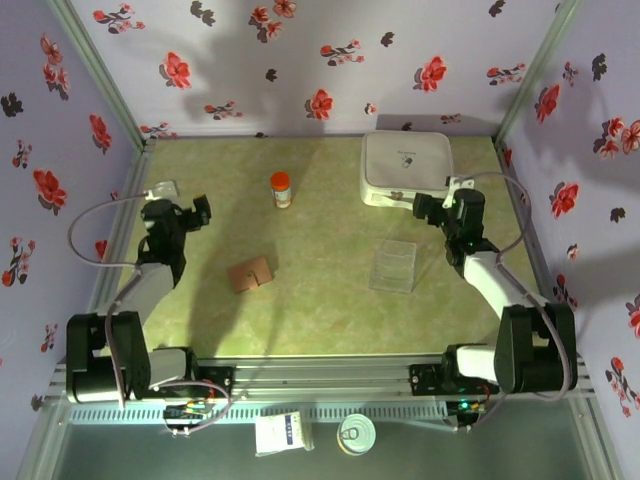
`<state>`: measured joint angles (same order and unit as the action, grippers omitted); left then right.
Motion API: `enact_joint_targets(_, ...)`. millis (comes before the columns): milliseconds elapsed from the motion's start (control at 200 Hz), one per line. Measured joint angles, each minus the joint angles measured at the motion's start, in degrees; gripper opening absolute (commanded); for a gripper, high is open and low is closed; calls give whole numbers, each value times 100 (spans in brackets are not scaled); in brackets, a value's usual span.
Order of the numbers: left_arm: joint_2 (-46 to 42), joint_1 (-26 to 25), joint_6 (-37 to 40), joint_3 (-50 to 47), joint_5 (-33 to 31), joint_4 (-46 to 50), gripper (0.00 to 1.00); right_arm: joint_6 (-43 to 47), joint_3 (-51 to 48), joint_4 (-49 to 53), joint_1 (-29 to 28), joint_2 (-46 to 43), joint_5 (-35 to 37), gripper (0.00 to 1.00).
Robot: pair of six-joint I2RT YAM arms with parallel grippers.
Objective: Take the credit cards out of the card holder
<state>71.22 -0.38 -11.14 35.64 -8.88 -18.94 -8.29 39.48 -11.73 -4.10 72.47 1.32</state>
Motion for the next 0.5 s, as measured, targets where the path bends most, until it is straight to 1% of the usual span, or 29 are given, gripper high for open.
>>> enact_joint_targets(70,-15,0,-348,459,96,756,100,-243,162,645,-103,-201,-39,77)
enact_joint_targets(200,-9,-2,-872,1399,463,2256,100,-680,240,1709,-186,-446,-181,63)
enact_joint_targets(265,0,-2,-1051,1810,627,2949,100,-870,321,2277,-188,-422,-249,52)
enact_joint_targets(385,109,66,-1268,2511,1062,4131,100,-1080,597,3198,-192,-223,-376,48)
enact_joint_targets(455,203,133,-1298,2859,1329,4677,100,-1152,695,3510,-223,-129,-487,48)
enact_joint_targets(500,240,181,-1296,3049,1486,5014,100,-1187,708,3657,-260,-109,-555,45)
